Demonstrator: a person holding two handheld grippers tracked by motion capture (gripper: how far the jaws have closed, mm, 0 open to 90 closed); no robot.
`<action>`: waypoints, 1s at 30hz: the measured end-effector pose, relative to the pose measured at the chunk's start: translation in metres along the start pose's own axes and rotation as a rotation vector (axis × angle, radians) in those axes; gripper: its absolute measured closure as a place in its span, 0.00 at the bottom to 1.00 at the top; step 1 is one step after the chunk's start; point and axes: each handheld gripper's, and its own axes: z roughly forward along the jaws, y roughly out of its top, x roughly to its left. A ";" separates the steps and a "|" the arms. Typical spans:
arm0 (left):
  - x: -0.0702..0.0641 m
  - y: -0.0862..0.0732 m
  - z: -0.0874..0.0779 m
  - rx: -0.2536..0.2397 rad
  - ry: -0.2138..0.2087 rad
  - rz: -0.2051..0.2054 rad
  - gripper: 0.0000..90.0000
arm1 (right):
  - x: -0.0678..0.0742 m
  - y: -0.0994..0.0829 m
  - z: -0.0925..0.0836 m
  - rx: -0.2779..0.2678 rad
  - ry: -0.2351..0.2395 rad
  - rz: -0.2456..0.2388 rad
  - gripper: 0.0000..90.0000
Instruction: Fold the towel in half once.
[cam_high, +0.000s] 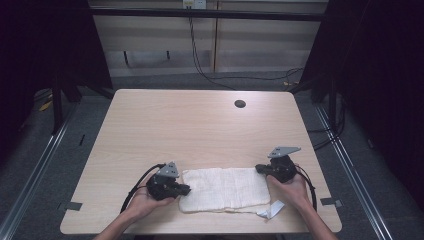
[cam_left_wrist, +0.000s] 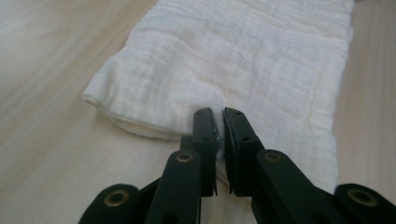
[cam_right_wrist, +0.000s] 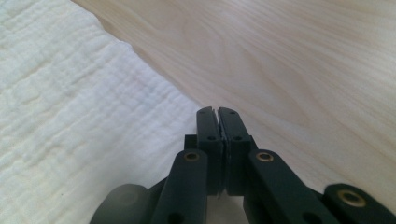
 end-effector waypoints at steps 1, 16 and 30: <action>0.002 0.003 0.002 0.003 0.001 -0.002 0.93 | -0.003 -0.001 0.001 -0.003 0.000 0.000 0.98; -0.004 0.014 0.011 -0.020 -0.030 0.003 0.81 | -0.026 -0.010 -0.019 -0.045 -0.066 0.070 0.85; 0.036 0.036 -0.016 -0.096 0.037 -0.061 0.68 | 0.051 0.027 -0.039 -0.138 0.097 -0.049 0.69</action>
